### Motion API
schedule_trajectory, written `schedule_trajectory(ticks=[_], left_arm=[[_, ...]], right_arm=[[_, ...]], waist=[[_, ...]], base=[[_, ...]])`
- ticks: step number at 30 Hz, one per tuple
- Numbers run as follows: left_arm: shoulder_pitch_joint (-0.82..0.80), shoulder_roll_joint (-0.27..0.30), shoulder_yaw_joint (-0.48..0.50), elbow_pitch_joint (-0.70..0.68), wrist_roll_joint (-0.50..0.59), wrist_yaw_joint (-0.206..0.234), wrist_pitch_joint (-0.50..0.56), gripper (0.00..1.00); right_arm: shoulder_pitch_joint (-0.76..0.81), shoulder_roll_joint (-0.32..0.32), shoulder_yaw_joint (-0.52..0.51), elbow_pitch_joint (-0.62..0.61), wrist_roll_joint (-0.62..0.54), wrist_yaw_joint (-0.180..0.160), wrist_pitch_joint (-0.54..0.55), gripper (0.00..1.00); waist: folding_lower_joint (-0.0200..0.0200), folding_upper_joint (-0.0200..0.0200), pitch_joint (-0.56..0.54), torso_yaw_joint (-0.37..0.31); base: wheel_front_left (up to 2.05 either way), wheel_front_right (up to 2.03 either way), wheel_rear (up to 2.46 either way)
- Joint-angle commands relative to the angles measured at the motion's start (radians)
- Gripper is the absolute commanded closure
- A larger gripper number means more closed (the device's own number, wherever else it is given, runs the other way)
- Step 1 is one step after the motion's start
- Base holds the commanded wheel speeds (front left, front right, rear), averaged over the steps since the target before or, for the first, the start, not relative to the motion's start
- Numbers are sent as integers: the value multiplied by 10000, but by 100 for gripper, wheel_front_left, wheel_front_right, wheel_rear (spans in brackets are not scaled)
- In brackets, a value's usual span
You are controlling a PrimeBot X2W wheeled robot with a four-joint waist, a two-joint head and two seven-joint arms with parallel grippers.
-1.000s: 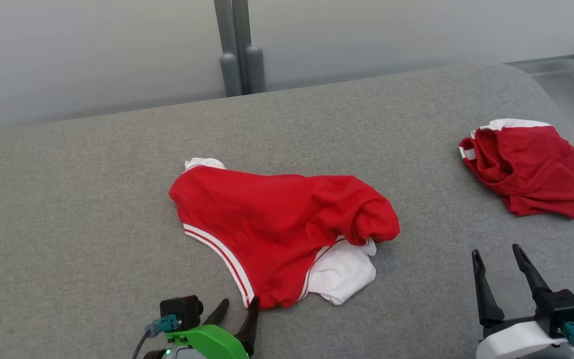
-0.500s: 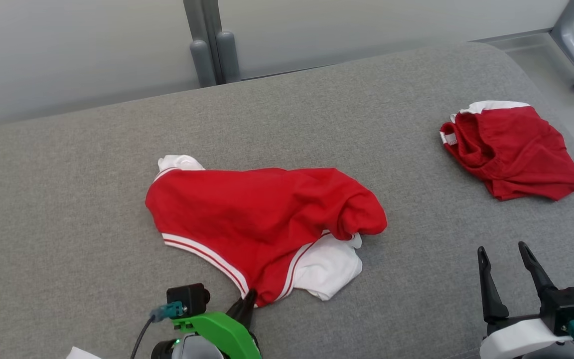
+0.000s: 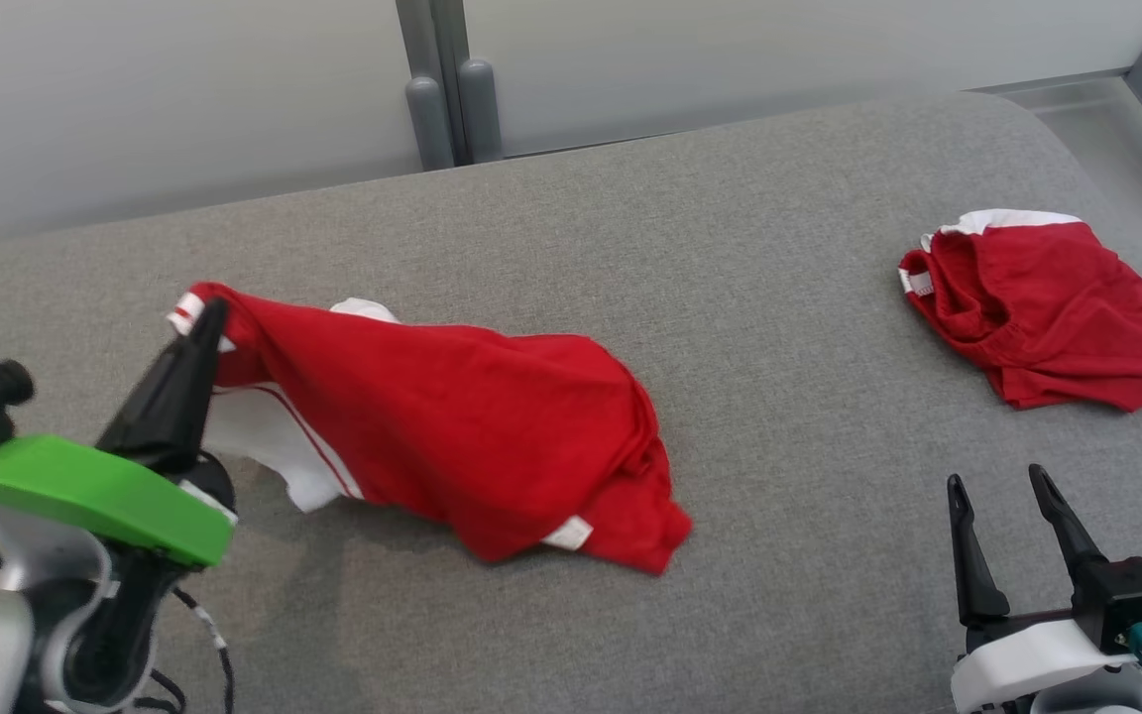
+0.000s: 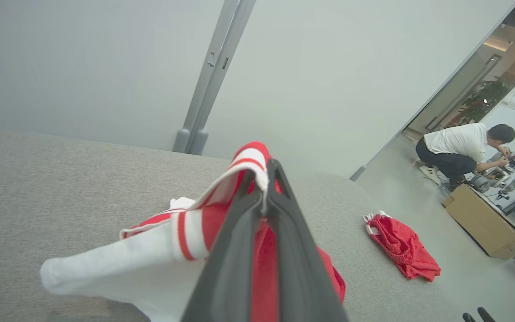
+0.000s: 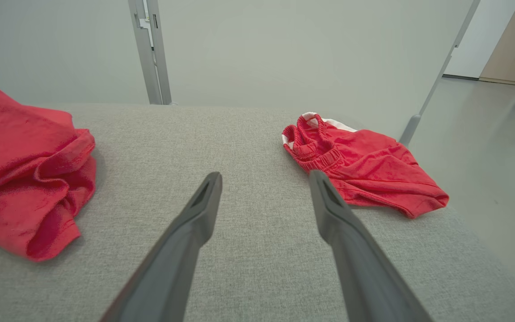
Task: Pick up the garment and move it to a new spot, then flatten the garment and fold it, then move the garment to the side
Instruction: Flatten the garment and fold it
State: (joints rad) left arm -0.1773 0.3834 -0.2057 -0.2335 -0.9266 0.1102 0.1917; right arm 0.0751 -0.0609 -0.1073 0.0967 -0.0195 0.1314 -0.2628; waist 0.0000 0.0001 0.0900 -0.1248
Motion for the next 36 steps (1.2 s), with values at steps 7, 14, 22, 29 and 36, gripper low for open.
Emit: schedule_trajectory(ticks=[7, 14, 22, 29, 36], left_arm=[[-1277, 1764, 1338, -1599, -408, 712, 1717, 100], [-2903, 2642, 1385, -1481, -180, 845, 2596, 100], [-5440, 2612, 295, -808, 252, 627, 3491, 100], [-6694, 957, -1559, 297, 241, 472, 3883, 100], [-6277, -1786, -3954, 1982, 453, 401, 3491, 100]], right_arm=[[-224, 54, 55, 31, 149, -16, -28, 0], [-337, 72, -50, 87, 162, -16, -28, 0], [-431, 83, 67, 166, 120, -16, -30, 0], [-423, 87, 143, 204, 91, -16, -28, 0], [-809, 97, 412, 230, 337, -16, -28, 0]], waist=[[0, -1, 136, -229], [0, -1, 213, -301], [0, -1, 125, -414], [0, -1, 111, -628], [0, -1, 623, -1164]], base=[[0, 0, 0], [0, 0, 0], [0, 0, 0], [0, 0, 0], [0, 0, 0]])
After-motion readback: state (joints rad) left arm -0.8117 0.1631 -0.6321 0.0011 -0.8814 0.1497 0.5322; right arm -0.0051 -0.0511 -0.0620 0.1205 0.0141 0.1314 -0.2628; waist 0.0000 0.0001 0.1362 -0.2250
